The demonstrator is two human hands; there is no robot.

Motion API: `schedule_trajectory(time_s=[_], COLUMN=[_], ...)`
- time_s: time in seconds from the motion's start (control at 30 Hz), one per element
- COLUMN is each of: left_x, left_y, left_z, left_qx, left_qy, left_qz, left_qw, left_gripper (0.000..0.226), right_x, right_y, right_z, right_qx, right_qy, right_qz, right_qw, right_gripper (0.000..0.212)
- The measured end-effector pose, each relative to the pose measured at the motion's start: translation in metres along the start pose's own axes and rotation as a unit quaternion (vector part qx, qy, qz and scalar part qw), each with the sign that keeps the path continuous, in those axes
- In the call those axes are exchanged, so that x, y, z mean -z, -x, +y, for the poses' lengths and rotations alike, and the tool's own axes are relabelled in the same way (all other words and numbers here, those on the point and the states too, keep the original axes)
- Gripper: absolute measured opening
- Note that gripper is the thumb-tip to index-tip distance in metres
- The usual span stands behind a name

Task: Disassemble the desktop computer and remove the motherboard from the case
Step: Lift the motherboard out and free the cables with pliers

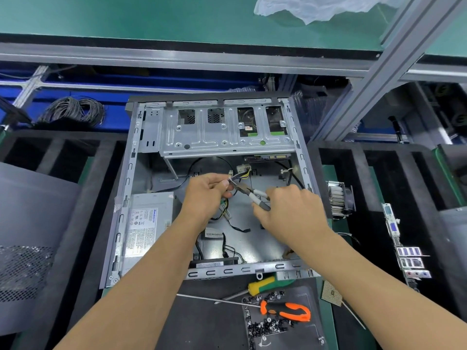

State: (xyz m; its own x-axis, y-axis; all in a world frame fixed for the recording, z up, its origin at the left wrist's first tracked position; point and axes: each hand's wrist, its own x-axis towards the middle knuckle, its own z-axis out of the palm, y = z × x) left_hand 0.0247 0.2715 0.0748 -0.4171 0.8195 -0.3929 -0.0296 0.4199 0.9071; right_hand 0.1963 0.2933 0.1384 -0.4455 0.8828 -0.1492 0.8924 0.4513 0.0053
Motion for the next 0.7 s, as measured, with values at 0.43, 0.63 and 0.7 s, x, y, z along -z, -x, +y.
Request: schedule_trajectory(time_s=[0.43,0.63,0.7], left_x=[-0.003,-0.002,-0.001], left_y=[0.005,0.008,0.010], left_z=[0.007,0.011,0.014], left_qx=[0.003,0.021,0.039], left_qy=[-0.003,0.029,0.054], left_qz=[-0.003,0.003,0.013], left_qw=[1.000,0.999,0.998], left_gripper=[0.014,0.011,0.012], right_x=[0.009,0.007,0.006], right_y=[0.006,0.011,0.012], right_z=[0.003,0.010,0.011], right_qx=[-0.040,-0.052,-0.054], right_qy=[-0.180,-0.275,-0.296], right_qz=[-0.036,0.059,0.068], right_qw=[0.982,0.958,0.951], right_gripper=[0.040,0.039,0.040])
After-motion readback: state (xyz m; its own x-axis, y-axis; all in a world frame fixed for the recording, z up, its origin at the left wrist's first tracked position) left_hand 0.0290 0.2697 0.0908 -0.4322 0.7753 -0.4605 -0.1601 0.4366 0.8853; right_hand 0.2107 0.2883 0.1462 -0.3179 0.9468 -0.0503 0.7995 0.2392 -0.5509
